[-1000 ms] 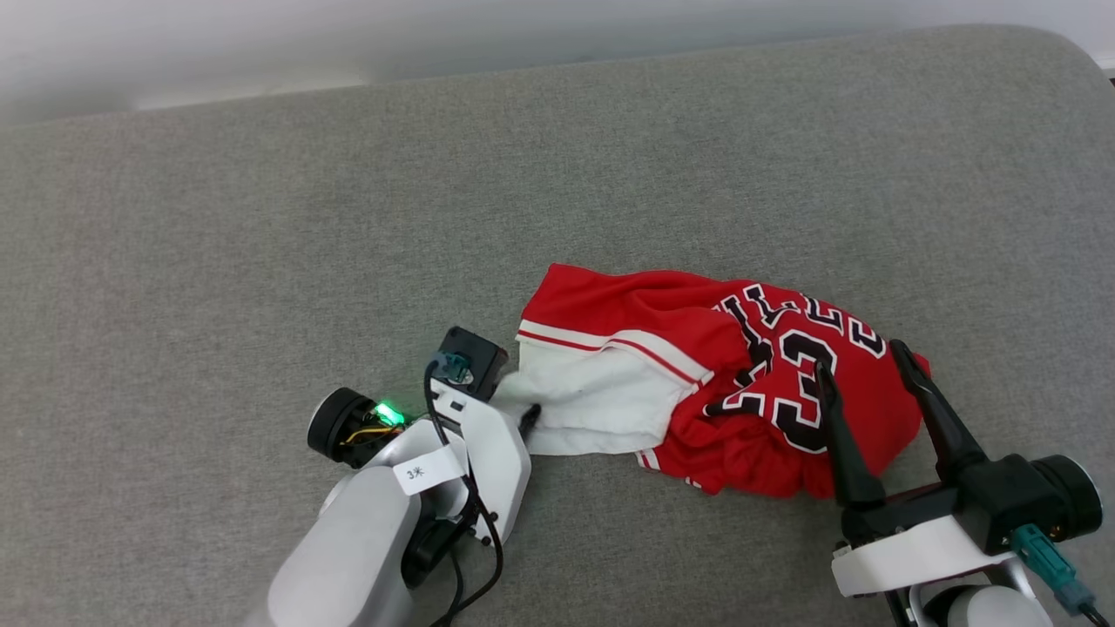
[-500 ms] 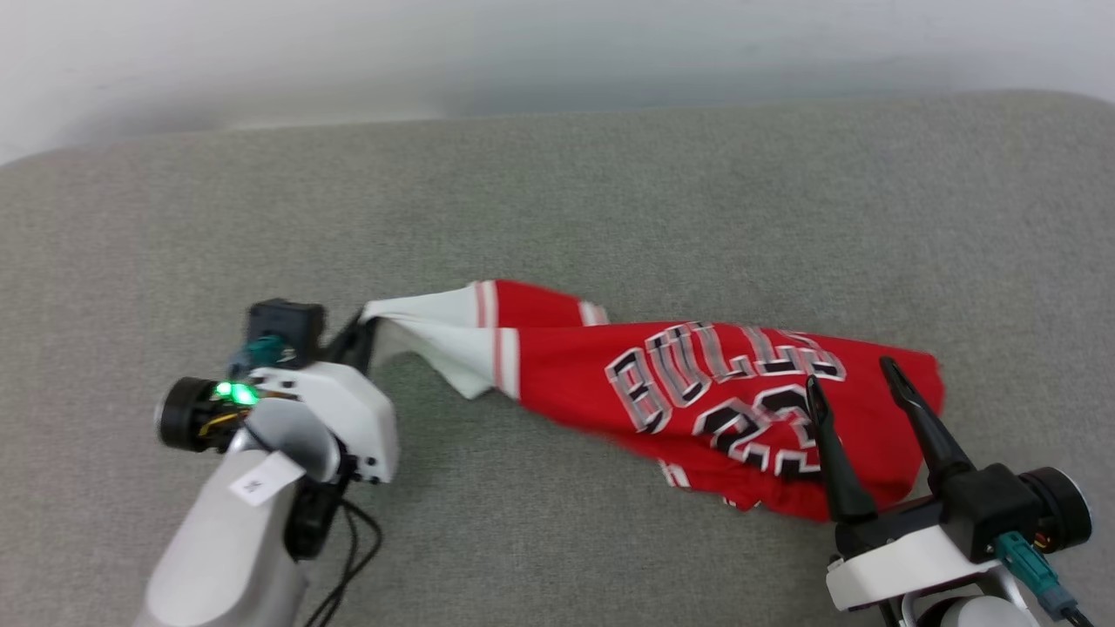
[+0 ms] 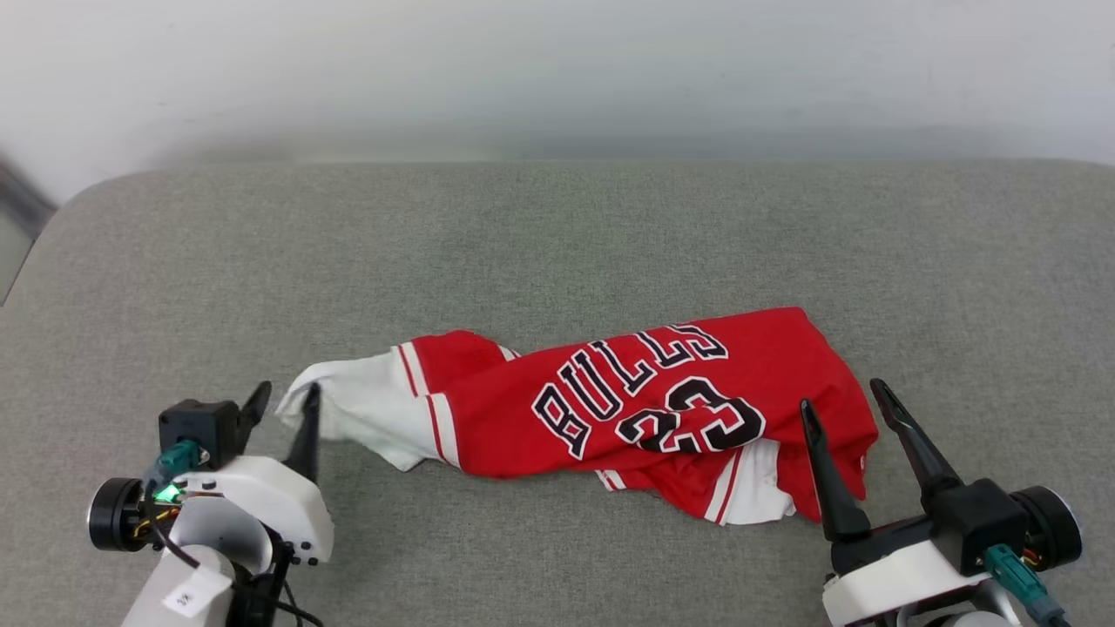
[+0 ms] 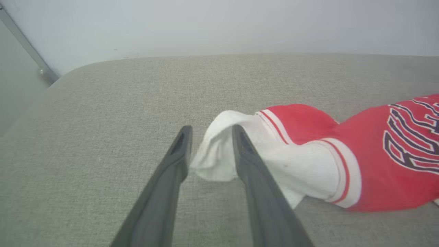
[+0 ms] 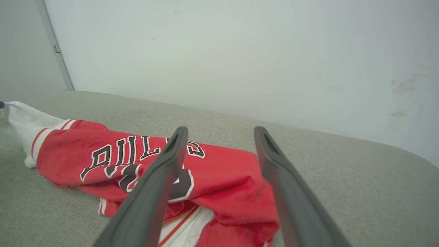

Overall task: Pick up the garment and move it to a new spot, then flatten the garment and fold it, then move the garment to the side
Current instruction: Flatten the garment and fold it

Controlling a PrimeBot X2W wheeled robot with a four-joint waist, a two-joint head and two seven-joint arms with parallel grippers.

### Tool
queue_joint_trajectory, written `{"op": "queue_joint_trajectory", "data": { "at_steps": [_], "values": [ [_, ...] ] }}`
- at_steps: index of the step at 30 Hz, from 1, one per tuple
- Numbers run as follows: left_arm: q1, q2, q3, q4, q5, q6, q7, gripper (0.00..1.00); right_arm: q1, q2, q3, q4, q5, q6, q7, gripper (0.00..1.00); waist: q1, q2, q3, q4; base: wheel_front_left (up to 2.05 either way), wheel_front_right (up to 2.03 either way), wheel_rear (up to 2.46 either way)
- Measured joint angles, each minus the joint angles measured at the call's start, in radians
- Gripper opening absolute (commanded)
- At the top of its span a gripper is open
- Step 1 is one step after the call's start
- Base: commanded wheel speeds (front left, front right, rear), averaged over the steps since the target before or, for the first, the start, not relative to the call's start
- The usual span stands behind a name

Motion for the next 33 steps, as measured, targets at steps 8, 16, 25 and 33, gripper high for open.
{"op": "queue_joint_trajectory", "data": {
  "at_steps": [8, 16, 25, 33],
  "values": [
    [0.031, -0.012, -0.045, -0.115, 0.055, -0.029, -0.185, 1.00, 0.007, 0.000, -0.008, 0.007, 0.000, 0.000, 0.000, 1.00, 0.0000, 0.0000, -0.034, 0.012, 0.00, 0.00, 0.00],
    [0.142, -0.047, -0.085, -0.250, 0.085, -0.030, -0.217, 1.00, 0.025, 0.000, -0.015, 0.007, 0.000, 0.000, 0.000, 1.00, 0.0000, 0.0000, -0.072, 0.017, 0.00, 0.00, 0.00],
    [0.229, -0.081, -0.129, -0.306, 0.094, -0.039, -0.219, 1.00, 0.040, 0.000, -0.014, 0.008, 0.002, 0.000, 0.000, 1.00, 0.0000, 0.0000, -0.093, 0.008, 0.00, 0.00, 0.00],
    [0.158, -0.104, -0.225, -0.335, 0.124, -0.064, -0.081, 1.00, 0.039, 0.000, -0.026, 0.005, -0.011, 0.000, 0.000, 1.00, 0.0000, 0.0000, -0.067, -0.027, 0.00, 0.00, 0.00]
  ]
}}
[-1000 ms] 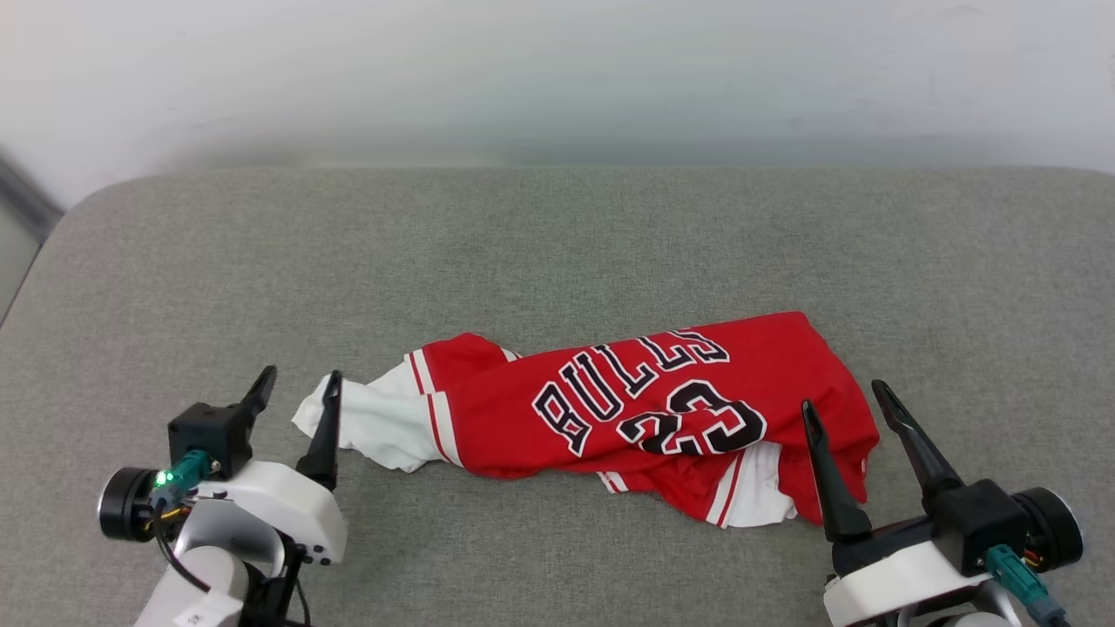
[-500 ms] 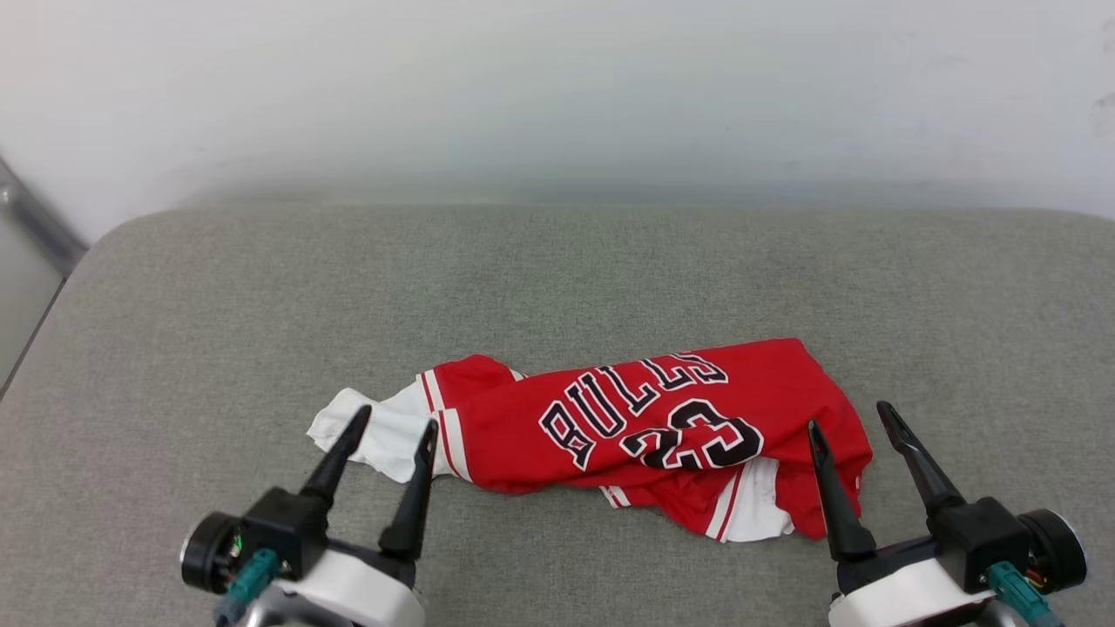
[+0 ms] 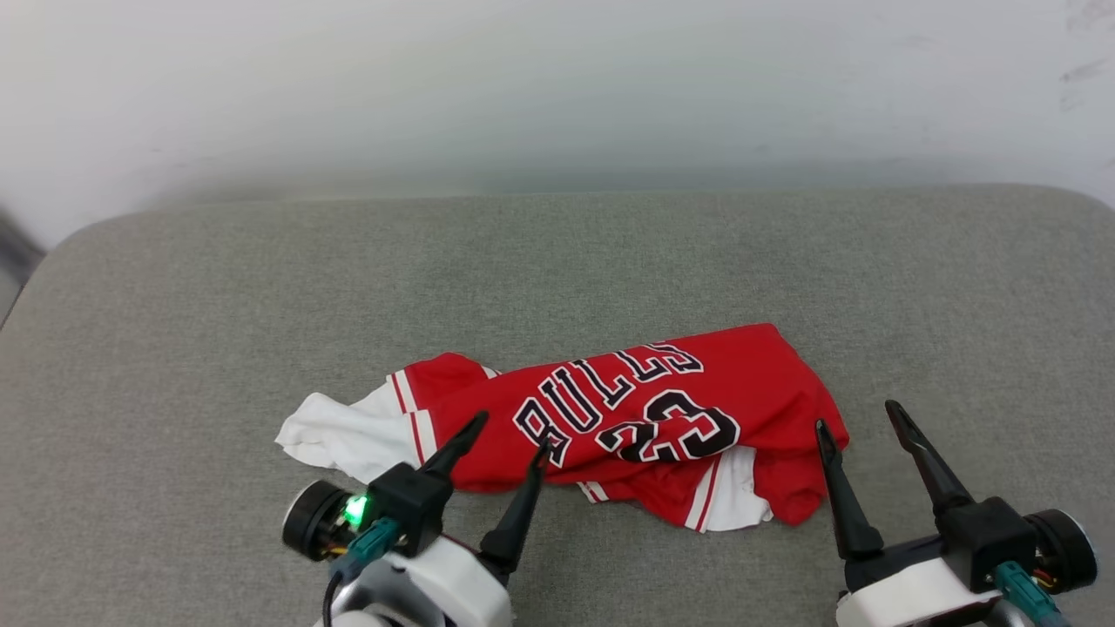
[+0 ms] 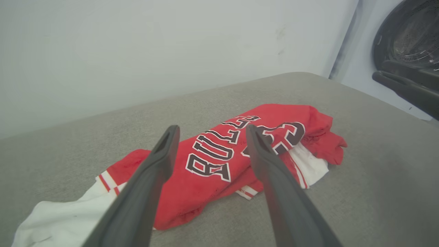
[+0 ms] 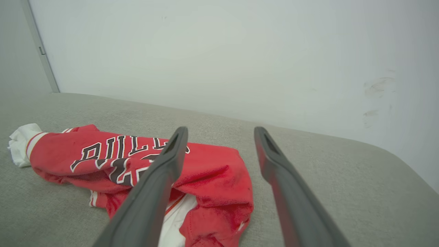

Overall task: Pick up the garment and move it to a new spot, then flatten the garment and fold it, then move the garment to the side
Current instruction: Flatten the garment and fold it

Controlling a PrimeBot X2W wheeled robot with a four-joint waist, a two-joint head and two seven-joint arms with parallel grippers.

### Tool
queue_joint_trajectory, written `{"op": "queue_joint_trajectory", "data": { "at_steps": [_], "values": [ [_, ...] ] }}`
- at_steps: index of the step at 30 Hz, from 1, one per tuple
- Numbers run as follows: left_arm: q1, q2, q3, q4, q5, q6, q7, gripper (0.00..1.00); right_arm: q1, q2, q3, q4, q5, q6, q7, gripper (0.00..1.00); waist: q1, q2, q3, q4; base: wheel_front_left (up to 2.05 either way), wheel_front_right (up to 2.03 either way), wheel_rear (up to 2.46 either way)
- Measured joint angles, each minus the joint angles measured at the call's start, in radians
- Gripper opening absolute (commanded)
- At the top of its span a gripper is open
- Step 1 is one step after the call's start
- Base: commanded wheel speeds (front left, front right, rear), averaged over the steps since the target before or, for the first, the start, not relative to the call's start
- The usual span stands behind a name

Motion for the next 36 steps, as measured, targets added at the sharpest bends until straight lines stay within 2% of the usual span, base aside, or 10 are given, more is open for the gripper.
{"op": "queue_joint_trajectory", "data": {
  "at_steps": [11, 19, 27, 28, 29, 36],
  "values": [
    [-0.224, -0.056, -0.149, 0.055, -0.041, -0.054, 0.391, 1.00, -0.029, 0.000, -0.022, -0.015, -0.013, 0.000, 0.000, 1.00, 0.0002, 0.0000, 0.080, -0.081, 0.00, 0.00, 0.00],
    [-0.341, -0.069, -0.205, 0.177, -0.005, -0.060, 0.465, 1.00, -0.054, 0.000, -0.015, -0.021, -0.004, 0.000, 0.000, 1.00, 0.0002, 0.0000, 0.147, -0.141, 0.00, 0.00, 0.00],
    [-0.412, -0.073, -0.229, 0.311, 0.009, -0.063, 0.454, 0.98, -0.077, 0.000, -0.014, -0.020, 0.004, 0.000, 0.000, 1.00, 0.0002, 0.0000, 0.196, -0.184, 0.00, 0.00, 0.00],
    [-0.417, -0.074, -0.229, 0.322, 0.009, -0.064, 0.448, 0.39, -0.078, 0.000, -0.014, -0.020, 0.004, 0.000, 0.000, 1.00, 0.0003, 0.0000, 0.198, -0.186, 0.00, 0.00, 0.00],
    [-0.420, -0.074, -0.228, 0.333, 0.008, -0.064, 0.439, 0.00, -0.078, 0.000, -0.015, -0.020, 0.004, 0.000, 0.000, 1.00, 0.0003, 0.0000, 0.200, -0.187, 0.00, 0.00, 0.00],
    [-0.435, -0.083, -0.208, 0.357, -0.001, -0.053, 0.320, 0.00, -0.078, 0.000, -0.021, -0.009, 0.006, 0.000, 0.000, 1.00, 0.0002, 0.0000, 0.183, -0.164, 0.00, 0.00, 0.00]
  ]
}}
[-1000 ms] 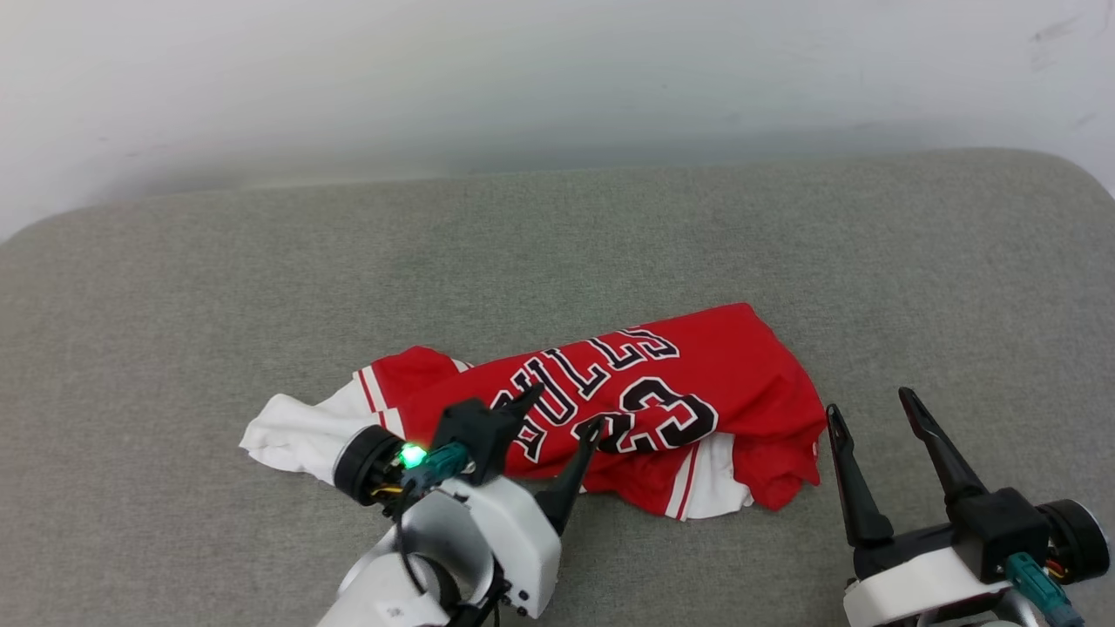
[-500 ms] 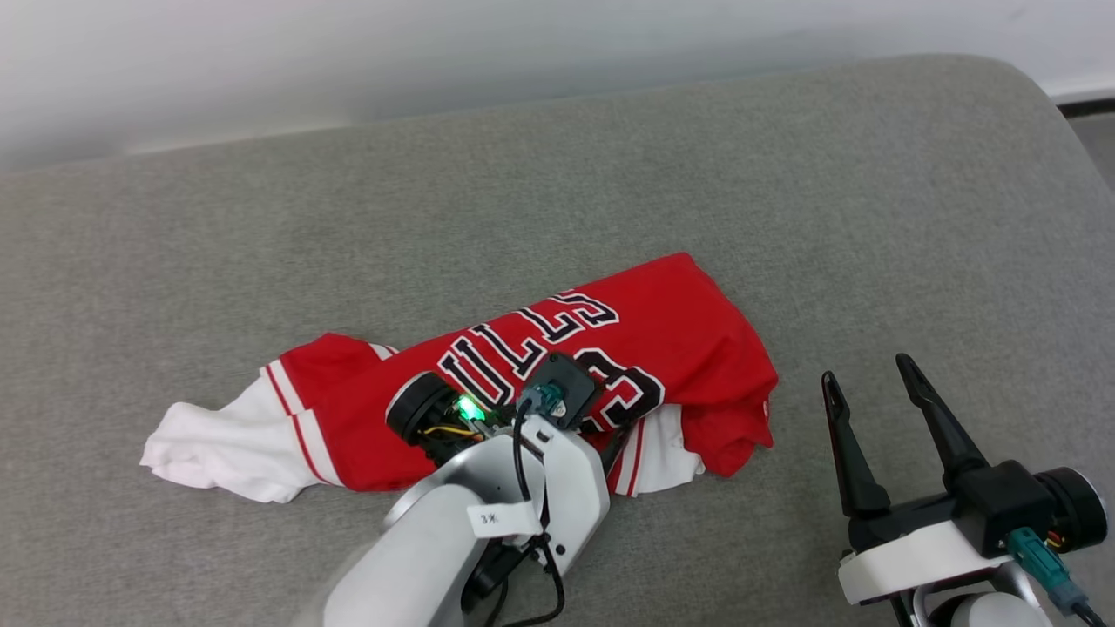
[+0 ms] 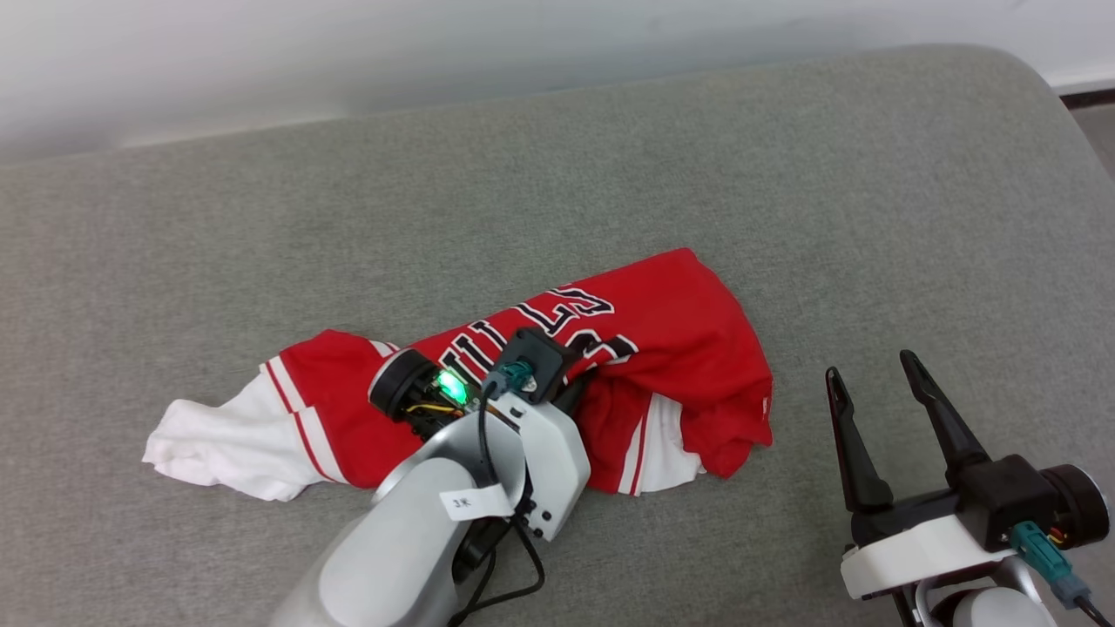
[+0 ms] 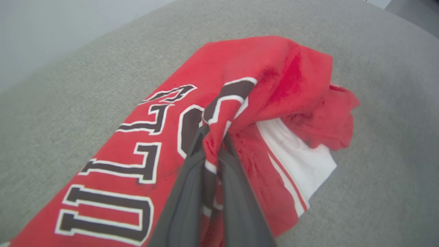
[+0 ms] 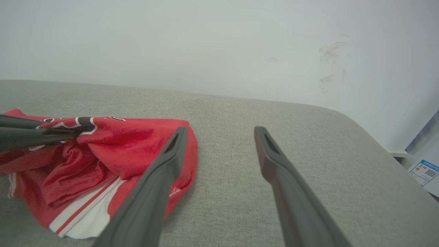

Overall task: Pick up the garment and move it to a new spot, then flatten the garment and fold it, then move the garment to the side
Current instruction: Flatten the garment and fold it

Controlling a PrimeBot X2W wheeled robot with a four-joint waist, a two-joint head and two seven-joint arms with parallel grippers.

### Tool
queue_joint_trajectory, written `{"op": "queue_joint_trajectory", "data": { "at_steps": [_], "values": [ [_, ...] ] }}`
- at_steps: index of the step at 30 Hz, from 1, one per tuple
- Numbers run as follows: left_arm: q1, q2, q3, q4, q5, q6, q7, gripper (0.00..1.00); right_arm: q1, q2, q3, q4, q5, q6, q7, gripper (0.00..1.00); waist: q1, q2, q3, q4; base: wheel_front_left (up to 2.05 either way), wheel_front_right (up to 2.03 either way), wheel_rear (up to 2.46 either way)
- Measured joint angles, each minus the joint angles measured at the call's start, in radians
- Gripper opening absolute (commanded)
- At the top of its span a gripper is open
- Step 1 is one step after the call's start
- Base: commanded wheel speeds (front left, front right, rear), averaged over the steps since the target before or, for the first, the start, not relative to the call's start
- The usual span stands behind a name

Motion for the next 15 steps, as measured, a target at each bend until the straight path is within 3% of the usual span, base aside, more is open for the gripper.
{"op": "queue_joint_trajectory", "data": {
  "at_steps": [9, 15],
  "values": [
    [-0.014, 0.007, 0.094, -0.078, -0.031, 0.061, -0.156, 0.00, 0.011, 0.000, 0.011, 0.015, -0.002, 0.000, 0.000, 1.00, 0.0000, 0.0000, -0.063, 0.047, 0.00, 0.00, 0.00],
    [-0.102, 0.051, 0.145, -0.091, -0.038, 0.073, -0.135, 0.00, 0.005, 0.000, 0.033, 0.017, 0.001, 0.000, 0.000, 1.00, -0.0001, 0.0000, -0.069, 0.042, 0.00, 0.00, 0.00]
  ]
}}
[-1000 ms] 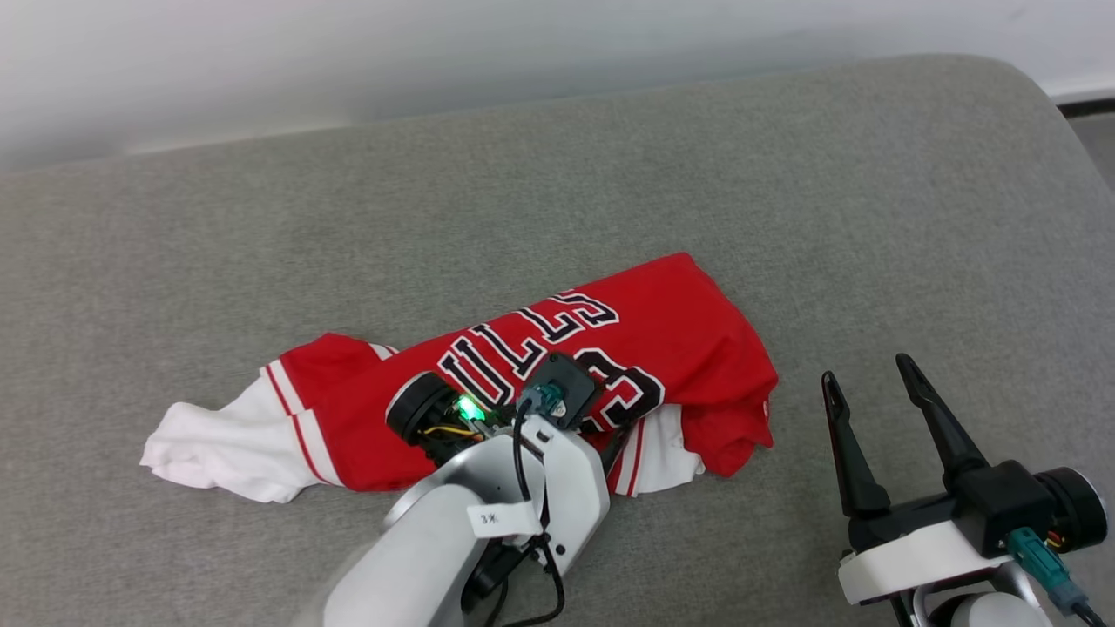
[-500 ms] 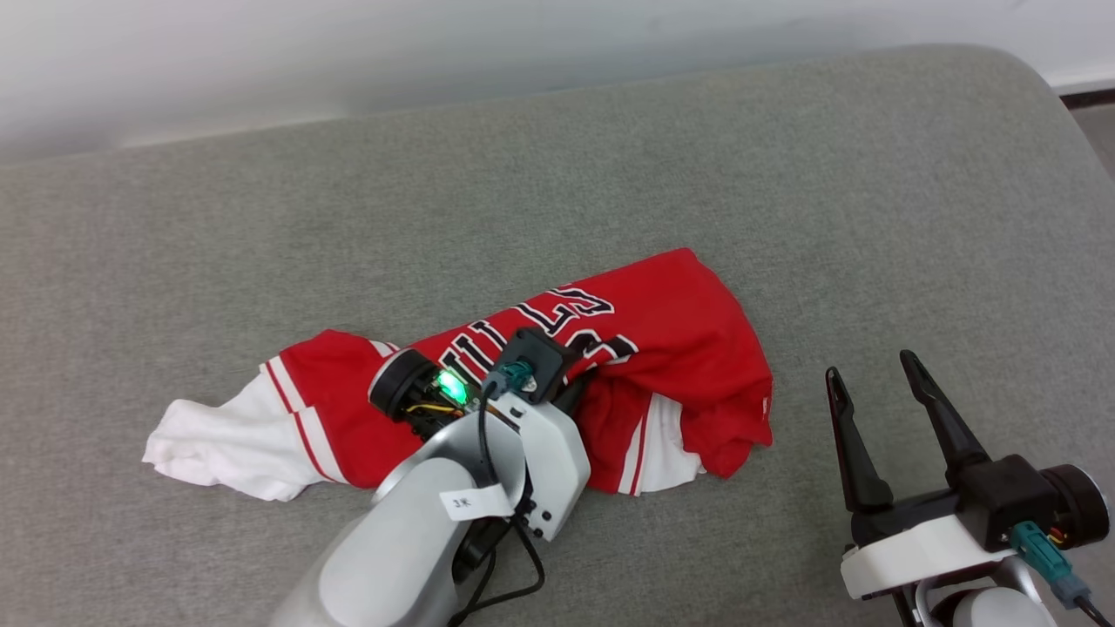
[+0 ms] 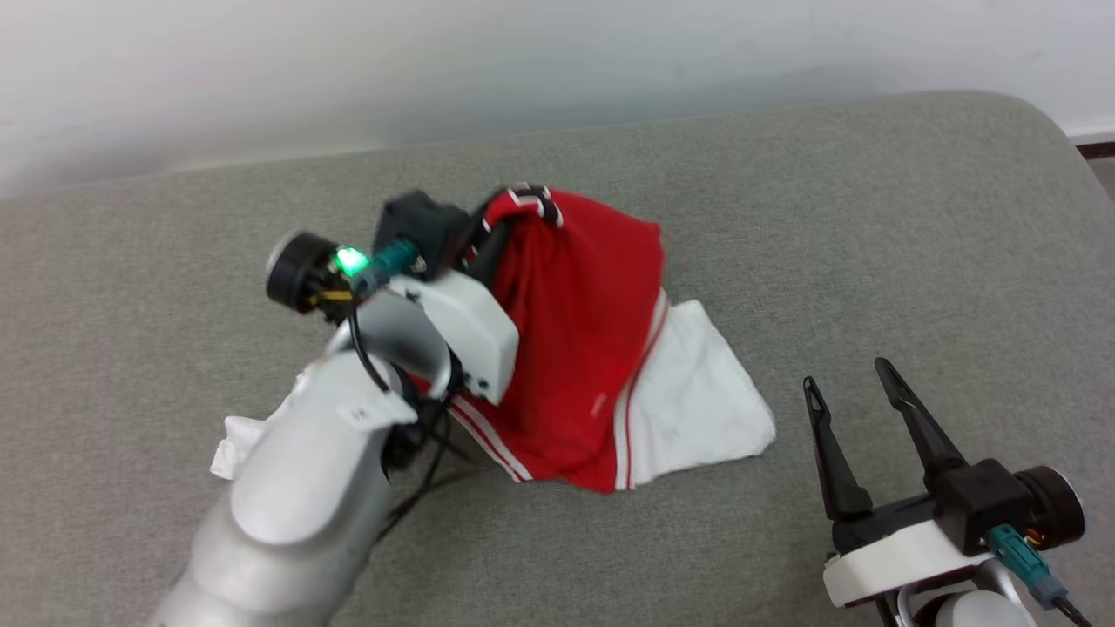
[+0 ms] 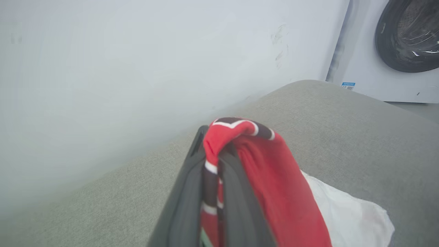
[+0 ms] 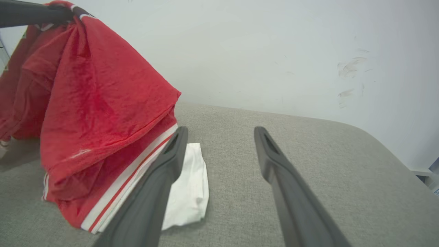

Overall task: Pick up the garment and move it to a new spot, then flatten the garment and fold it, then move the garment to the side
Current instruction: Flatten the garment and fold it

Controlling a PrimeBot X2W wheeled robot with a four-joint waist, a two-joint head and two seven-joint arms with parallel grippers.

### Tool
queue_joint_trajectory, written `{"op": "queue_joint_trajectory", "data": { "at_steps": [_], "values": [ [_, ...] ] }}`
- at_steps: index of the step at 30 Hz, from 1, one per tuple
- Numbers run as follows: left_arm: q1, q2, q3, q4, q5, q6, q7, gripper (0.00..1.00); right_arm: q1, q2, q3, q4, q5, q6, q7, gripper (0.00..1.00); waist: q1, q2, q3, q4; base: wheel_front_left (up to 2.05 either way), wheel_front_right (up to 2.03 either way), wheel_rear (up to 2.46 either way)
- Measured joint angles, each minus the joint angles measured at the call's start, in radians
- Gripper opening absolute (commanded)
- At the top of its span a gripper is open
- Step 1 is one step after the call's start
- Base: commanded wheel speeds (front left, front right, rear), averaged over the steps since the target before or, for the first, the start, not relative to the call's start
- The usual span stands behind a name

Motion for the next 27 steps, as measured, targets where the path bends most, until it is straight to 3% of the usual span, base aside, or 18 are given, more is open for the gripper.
{"op": "queue_joint_trajectory", "data": {
  "at_steps": [7, 12, 13, 14, 21, 22, 27],
  "values": [
    [-0.175, 0.063, 0.020, 0.121, 0.003, -0.031, 0.101, 0.00, -0.029, 0.000, 0.024, -0.005, 0.024, 0.000, 0.000, 1.00, 0.0000, 0.0000, 0.051, -0.044, 0.00, 0.00, 0.00],
    [-0.279, 0.072, 0.030, 0.277, 0.001, -0.039, 0.136, 0.00, -0.053, 0.000, 0.036, -0.009, 0.045, 0.000, 0.000, 1.00, 0.0000, 0.0000, 0.100, -0.083, 0.00, 0.00, 0.00],
    [-0.295, 0.078, 0.032, 0.310, 0.005, -0.037, 0.138, 0.22, -0.056, 0.000, 0.040, -0.009, 0.050, 0.000, 0.000, 1.00, 0.0000, 0.0000, 0.108, -0.090, 0.00, 0.00, 0.00],
    [-0.307, 0.084, 0.036, 0.346, 0.006, -0.032, 0.137, 1.00, -0.060, 0.000, 0.046, -0.009, 0.052, 0.000, 0.000, 1.00, 0.0000, 0.0000, 0.116, -0.098, 0.00, 0.00, 0.00],
    [-0.326, 0.071, 0.026, 0.491, 0.004, -0.041, 0.051, 1.00, -0.071, 0.000, 0.049, -0.004, 0.058, 0.000, 0.000, 1.00, 0.0000, 0.0000, 0.135, -0.112, 0.00, 0.00, 0.00],
    [-0.324, 0.066, 0.036, 0.507, -0.005, -0.043, -0.038, 1.00, -0.071, 0.000, 0.039, -0.003, 0.044, 0.000, 0.000, 1.00, 0.0001, 0.0000, 0.122, -0.090, 0.00, 0.00, 0.00],
    [-0.295, 0.058, 0.044, 0.495, -0.022, -0.050, -0.179, 1.00, -0.063, 0.000, 0.012, 0.001, 0.010, 0.000, 0.000, 1.00, 0.0000, 0.0000, 0.086, -0.038, 0.00, 0.00, 0.00]
  ]
}}
